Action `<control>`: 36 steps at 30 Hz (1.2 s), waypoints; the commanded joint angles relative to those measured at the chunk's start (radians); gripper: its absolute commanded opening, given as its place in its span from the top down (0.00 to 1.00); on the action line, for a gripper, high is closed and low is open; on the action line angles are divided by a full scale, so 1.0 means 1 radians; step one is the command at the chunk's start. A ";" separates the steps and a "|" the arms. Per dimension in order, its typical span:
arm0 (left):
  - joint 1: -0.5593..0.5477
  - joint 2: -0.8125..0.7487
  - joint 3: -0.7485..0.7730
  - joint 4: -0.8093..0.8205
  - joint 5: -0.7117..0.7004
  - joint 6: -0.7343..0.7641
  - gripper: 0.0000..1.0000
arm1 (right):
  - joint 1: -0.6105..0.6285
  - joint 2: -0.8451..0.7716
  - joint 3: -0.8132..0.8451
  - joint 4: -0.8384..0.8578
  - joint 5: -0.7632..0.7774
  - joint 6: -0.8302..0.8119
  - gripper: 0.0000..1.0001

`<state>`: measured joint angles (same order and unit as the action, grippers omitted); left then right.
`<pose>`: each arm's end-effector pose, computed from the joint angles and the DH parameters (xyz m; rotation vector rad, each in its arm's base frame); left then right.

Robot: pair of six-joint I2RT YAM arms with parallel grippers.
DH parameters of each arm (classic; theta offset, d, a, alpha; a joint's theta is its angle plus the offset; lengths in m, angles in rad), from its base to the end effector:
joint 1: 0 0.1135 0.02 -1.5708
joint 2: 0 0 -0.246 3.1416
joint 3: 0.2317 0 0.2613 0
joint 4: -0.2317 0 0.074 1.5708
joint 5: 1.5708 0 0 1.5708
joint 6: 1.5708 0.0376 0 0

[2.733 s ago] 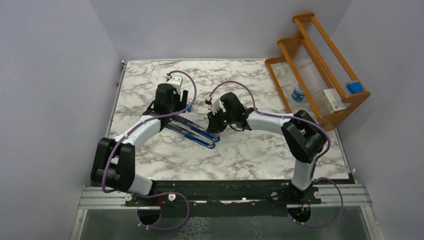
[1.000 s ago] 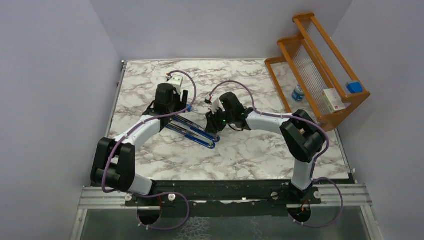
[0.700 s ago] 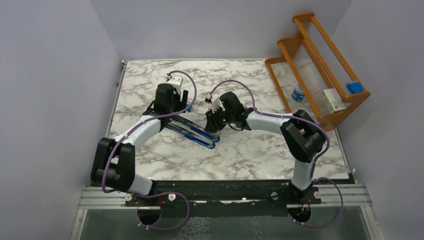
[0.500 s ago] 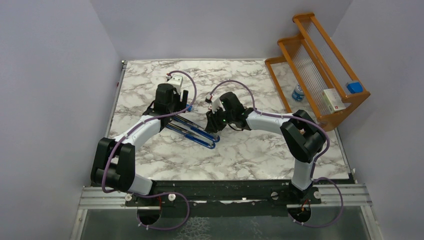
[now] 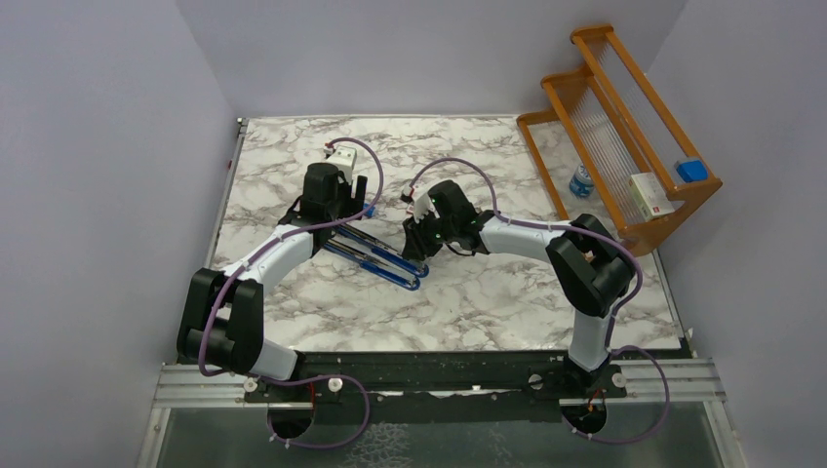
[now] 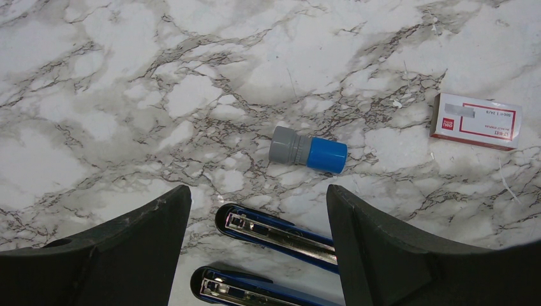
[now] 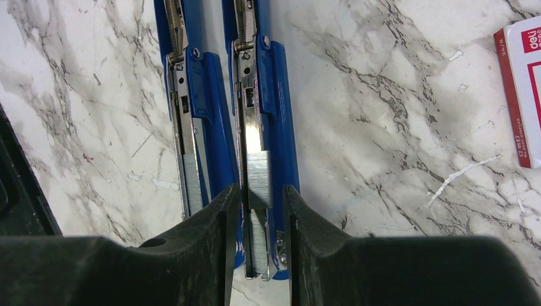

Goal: Load the staples into the stapler

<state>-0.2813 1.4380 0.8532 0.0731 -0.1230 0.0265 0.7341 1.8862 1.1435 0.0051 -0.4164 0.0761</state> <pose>0.3180 -0.0871 0.2125 0.2444 2.0639 -0.0276 0.2901 0.2822 0.1467 -0.9827 2.1875 0.8800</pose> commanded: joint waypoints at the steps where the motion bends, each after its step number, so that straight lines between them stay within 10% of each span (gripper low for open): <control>1: 0.007 -0.034 -0.009 0.026 0.016 -0.004 0.19 | 0.007 0.015 0.013 -0.008 -0.004 -0.012 0.67; 36: 0.007 -0.034 -0.009 0.026 0.016 -0.004 0.19 | 0.007 0.012 0.018 -0.011 0.002 -0.019 0.80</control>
<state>-0.2813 1.4380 0.8532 0.0731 -0.1230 0.0265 0.7341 1.8961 1.1454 0.0055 -0.4187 0.0734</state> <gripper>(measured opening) 0.809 0.207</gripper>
